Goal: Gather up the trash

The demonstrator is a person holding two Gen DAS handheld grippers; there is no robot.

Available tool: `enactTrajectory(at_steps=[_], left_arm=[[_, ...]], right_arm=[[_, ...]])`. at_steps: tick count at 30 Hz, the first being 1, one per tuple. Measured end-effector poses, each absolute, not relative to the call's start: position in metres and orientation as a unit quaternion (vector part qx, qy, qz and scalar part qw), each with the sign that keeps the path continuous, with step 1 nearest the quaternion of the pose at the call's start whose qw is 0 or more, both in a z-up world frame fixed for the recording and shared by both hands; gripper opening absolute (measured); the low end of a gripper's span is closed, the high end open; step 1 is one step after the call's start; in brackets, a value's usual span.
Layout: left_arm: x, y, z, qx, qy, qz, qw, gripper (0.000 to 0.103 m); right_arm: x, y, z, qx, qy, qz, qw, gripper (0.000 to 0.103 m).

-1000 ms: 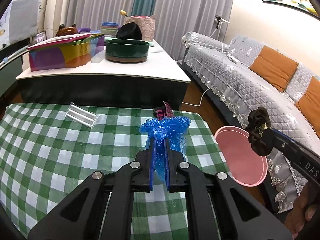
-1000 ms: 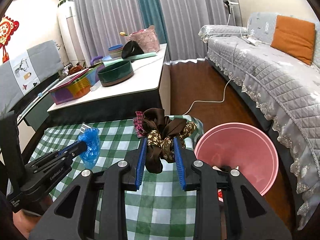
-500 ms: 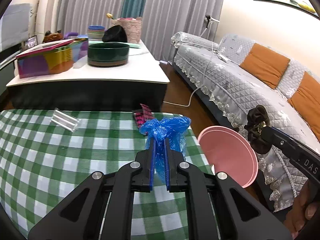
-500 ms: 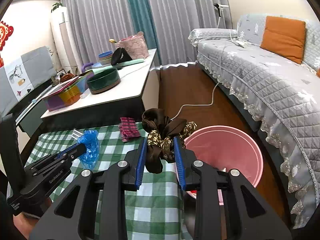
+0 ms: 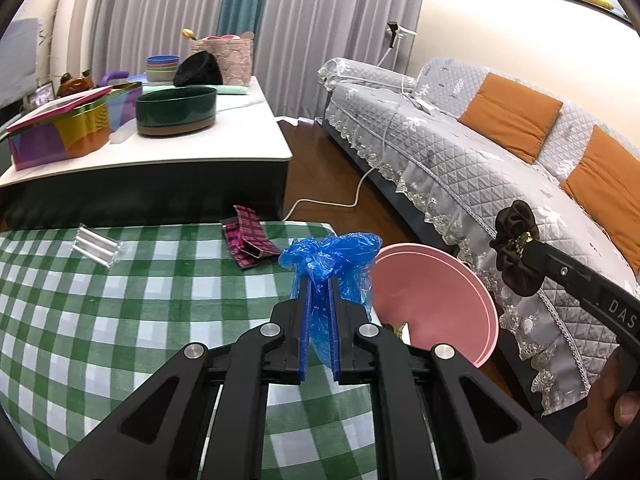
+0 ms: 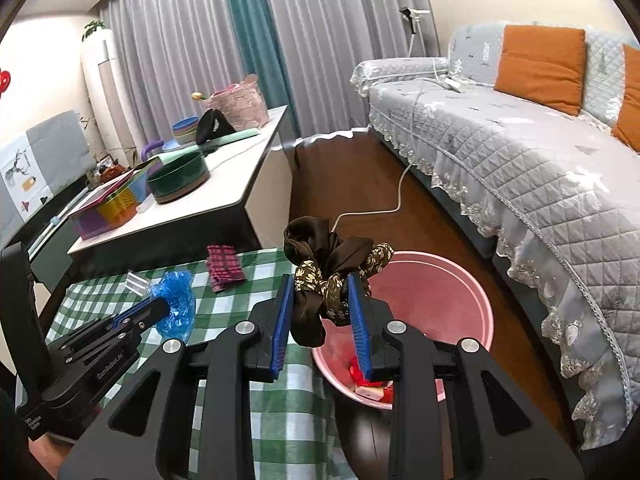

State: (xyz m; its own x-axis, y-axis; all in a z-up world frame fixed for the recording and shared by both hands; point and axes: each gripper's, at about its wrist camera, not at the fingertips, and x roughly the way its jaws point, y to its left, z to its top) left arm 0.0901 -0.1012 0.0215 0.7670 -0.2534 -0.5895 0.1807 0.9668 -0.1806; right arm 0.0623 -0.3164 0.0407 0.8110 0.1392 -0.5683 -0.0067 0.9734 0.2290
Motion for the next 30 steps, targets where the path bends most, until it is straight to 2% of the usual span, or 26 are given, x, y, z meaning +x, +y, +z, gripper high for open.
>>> enactTrajectory(at_steps=[30], left_arm=[[0.123, -0.165, 0.012, -0.014, 0.335, -0.140, 0.932, 0.008]], right_arm=[[0.092, -0.388, 0.016, 0.163, 0.302, -0.012, 0.939, 0.028]])
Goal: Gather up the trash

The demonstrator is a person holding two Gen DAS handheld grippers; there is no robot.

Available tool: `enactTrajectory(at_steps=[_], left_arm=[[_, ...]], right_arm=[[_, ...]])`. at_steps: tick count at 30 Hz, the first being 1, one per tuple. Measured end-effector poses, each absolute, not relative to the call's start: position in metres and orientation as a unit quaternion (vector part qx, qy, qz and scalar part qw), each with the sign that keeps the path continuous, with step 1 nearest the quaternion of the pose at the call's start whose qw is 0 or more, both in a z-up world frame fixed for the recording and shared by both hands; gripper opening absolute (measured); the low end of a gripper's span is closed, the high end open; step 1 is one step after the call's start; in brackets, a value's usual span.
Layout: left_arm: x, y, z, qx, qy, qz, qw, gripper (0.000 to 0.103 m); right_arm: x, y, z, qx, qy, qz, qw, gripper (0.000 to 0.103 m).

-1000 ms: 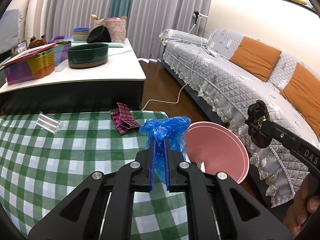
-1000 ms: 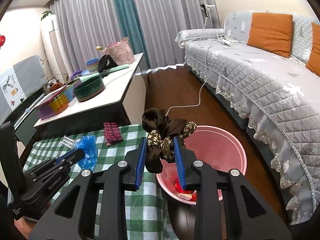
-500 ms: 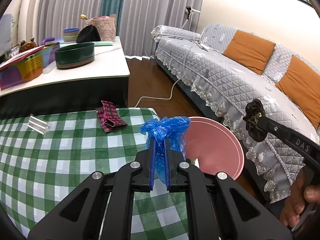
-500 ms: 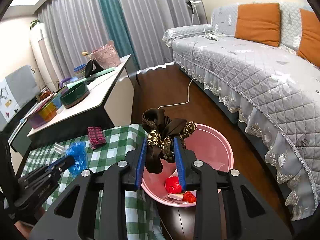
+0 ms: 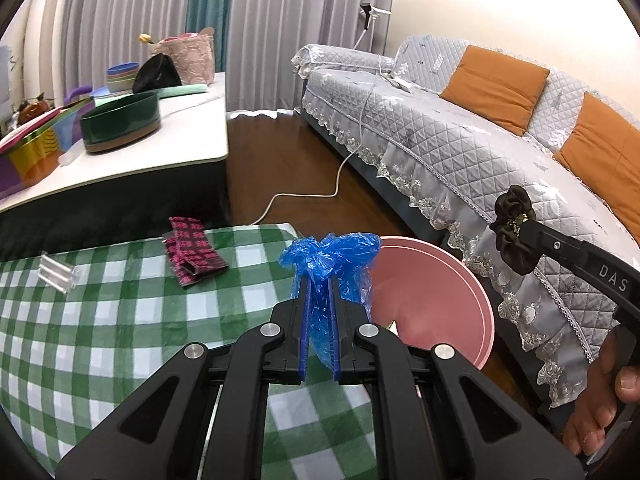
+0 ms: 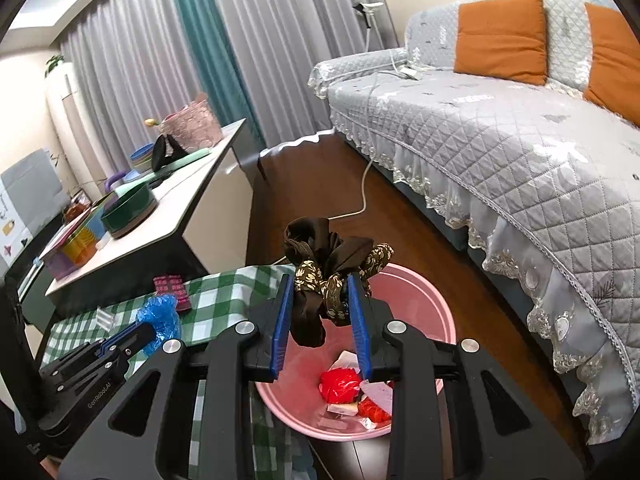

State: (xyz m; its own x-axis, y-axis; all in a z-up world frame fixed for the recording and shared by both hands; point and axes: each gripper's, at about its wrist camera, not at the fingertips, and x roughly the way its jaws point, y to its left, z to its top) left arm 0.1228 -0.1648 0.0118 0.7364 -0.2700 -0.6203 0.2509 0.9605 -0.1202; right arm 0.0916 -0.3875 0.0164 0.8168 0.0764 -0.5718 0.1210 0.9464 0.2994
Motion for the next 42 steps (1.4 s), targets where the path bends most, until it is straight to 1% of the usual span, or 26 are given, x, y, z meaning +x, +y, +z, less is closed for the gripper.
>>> enactTrajectory(at_steps=[10, 18, 20, 21, 22, 23, 24, 25, 26, 31, 42], left_arm=[[0.139, -0.208, 0.007, 0.003, 0.337, -0.164, 0.927, 0.008], [0.151, -0.228, -0.002, 0.010, 0.346, -0.174, 0.922, 0.008], [0.153, -0.232, -0.003, 0.009, 0.350, -0.178, 0.920, 0.008], [0.154, -0.234, -0.004, 0.009, 0.352, -0.181, 0.918, 0.008], [0.156, -0.237, -0.006, 0.006, 0.358, -0.188, 0.915, 0.011], [0.157, -0.239, -0.008, 0.006, 0.363, -0.193, 0.911, 0.024], [0.158, -0.242, -0.010, 0.009, 0.368, -0.193, 0.910, 0.041], [0.156, -0.243, -0.010, 0.014, 0.363, -0.187, 0.913, 0.046], [0.155, -0.243, -0.010, 0.017, 0.361, -0.185, 0.914, 0.047], [0.148, -0.234, -0.008, 0.010, 0.362, -0.177, 0.915, 0.047], [0.117, -0.169, 0.019, -0.020, 0.339, -0.141, 0.930, 0.047]], right_arm=[[0.104, -0.415, 0.002, 0.207, 0.312, -0.045, 0.926, 0.028], [0.112, -0.426, -0.005, 0.224, 0.319, -0.051, 0.920, 0.029], [0.114, -0.428, -0.006, 0.226, 0.320, -0.050, 0.919, 0.029], [0.115, -0.428, -0.007, 0.228, 0.323, -0.047, 0.917, 0.032], [0.117, -0.427, -0.008, 0.226, 0.327, -0.047, 0.916, 0.033], [0.118, -0.426, -0.009, 0.223, 0.331, -0.048, 0.916, 0.036], [0.119, -0.424, -0.010, 0.216, 0.333, -0.050, 0.916, 0.041], [0.119, -0.422, -0.009, 0.209, 0.332, -0.053, 0.918, 0.050], [0.119, -0.421, -0.007, 0.202, 0.330, -0.057, 0.920, 0.055], [0.118, -0.414, 0.002, 0.176, 0.322, -0.063, 0.928, 0.061], [0.109, -0.385, 0.021, 0.149, 0.315, -0.044, 0.936, 0.065]])
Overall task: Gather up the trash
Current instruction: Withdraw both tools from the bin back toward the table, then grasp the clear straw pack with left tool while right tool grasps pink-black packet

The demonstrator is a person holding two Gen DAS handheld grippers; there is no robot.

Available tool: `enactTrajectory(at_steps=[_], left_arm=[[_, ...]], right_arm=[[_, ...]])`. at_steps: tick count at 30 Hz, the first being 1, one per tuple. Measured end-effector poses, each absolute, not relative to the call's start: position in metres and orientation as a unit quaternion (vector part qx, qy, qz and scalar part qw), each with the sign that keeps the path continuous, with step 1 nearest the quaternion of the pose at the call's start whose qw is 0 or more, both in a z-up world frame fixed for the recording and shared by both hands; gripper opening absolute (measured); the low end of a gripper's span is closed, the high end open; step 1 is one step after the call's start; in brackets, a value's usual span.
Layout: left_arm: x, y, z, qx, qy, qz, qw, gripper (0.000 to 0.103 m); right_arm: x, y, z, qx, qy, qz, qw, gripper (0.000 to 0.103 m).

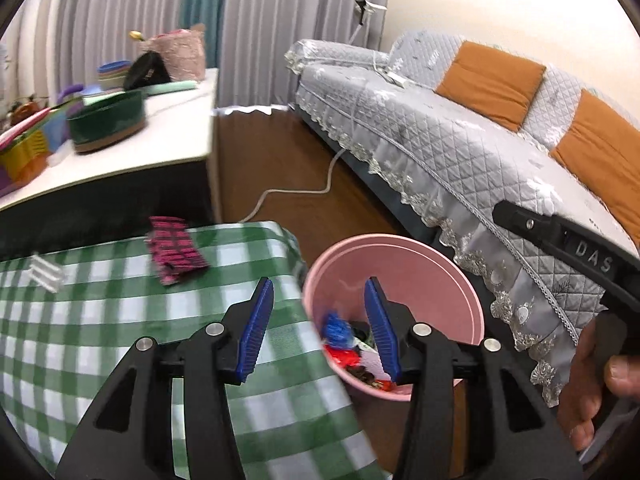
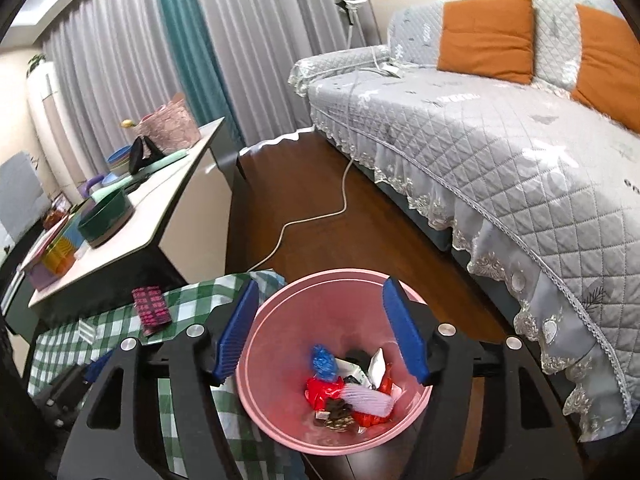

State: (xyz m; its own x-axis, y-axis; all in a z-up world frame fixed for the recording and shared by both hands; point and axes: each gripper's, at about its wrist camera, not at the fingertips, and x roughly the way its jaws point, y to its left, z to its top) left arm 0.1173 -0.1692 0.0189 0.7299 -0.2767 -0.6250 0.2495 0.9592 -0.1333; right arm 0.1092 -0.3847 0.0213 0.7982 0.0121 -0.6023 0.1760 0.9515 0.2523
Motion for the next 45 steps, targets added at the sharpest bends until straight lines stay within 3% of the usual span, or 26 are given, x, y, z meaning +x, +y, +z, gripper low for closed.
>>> enactTrajectory(at_steps=[19, 45], left_arm=[[0.084, -0.047, 0.015, -0.048, 0.317, -0.063, 0.945, 0.047], [0.160, 0.072, -0.035, -0.120, 0.329, 0.088, 0.933, 0.047]], right_arm=[[0.096, -0.287, 0.037, 0.053, 0.315, -0.009, 0.948, 0.065], [0.166, -0.178, -0.011, 0.040, 0.334, 0.082, 0.938, 0.065]])
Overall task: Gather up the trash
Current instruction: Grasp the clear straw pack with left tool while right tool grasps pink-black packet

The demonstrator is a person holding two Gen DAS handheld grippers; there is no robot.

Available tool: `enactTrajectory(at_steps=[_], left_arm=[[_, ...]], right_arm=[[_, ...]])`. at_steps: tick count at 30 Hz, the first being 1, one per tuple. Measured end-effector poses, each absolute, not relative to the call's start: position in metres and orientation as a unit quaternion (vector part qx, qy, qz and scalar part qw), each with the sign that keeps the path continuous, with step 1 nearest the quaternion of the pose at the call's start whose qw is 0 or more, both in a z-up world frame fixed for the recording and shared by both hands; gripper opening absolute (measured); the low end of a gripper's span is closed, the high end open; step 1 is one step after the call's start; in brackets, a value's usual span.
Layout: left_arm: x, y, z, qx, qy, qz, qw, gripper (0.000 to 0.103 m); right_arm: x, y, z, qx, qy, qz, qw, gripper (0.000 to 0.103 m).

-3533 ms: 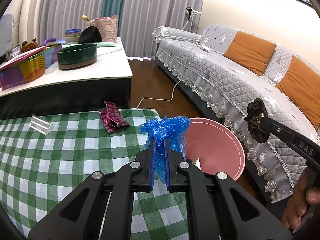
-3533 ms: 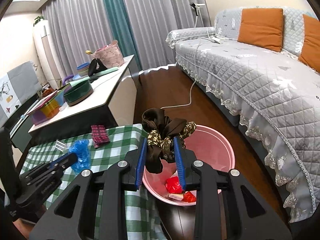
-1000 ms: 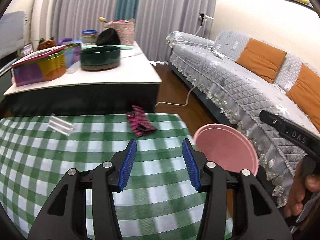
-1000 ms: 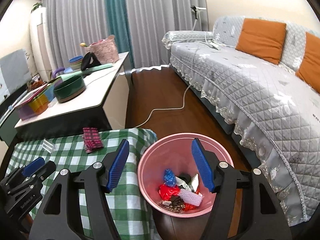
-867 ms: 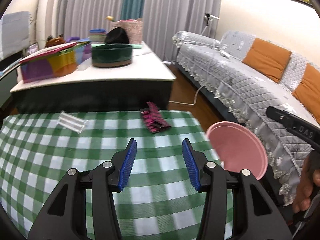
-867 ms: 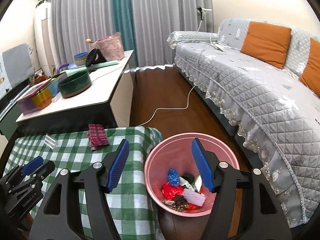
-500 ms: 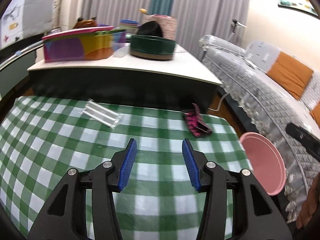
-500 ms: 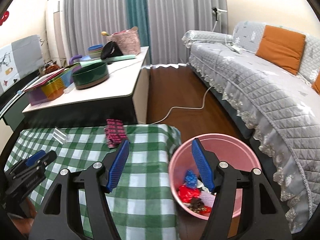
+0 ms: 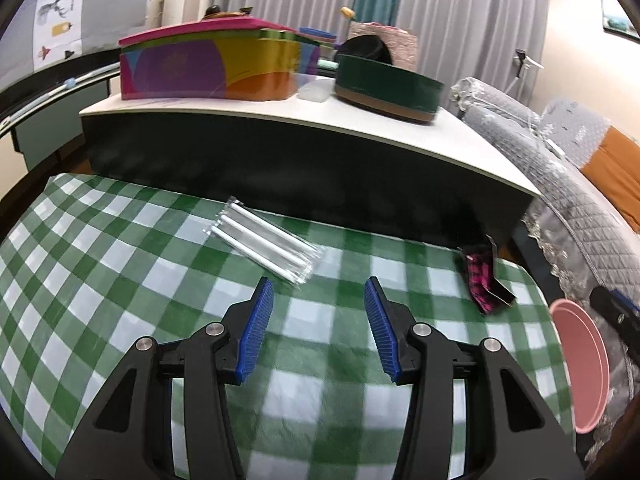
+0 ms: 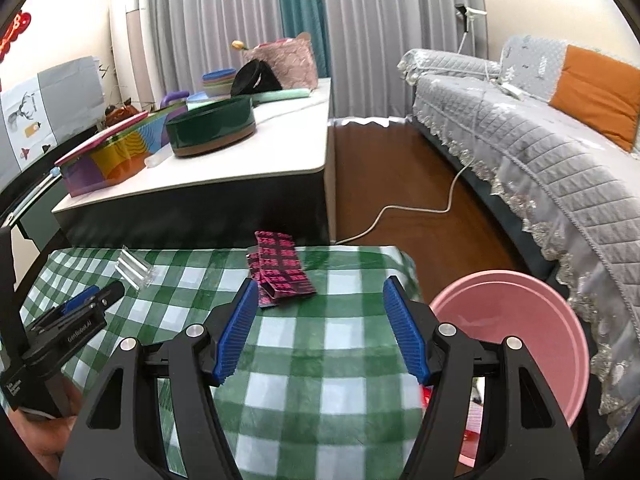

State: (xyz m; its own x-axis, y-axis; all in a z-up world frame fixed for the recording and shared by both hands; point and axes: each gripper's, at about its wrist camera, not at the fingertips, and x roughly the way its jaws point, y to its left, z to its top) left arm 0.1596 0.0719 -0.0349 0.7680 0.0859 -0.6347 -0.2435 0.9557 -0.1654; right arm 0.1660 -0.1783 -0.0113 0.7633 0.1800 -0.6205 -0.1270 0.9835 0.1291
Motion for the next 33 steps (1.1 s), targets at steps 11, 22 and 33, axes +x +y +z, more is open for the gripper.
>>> enactTrajectory(at_steps=[11, 22, 33], left_arm=[[0.205, 0.106, -0.044, -0.156, 0.355, 0.126, 0.913, 0.062], [0.232, 0.125, -0.059, -0.184, 0.398, 0.168, 0.883, 0.066], [0.239, 0.105, -0.064, -0.153, 0.420, 0.144, 0.883, 0.059]], right_arm=[[0.210, -0.150, -0.044, 0.030, 0.368, 0.103, 0.923, 0.073], [0.232, -0.141, -0.067, 0.023, 0.397, 0.114, 0.911, 0.074], [0.237, -0.139, -0.073, 0.020, 0.406, 0.121, 0.906, 0.039]])
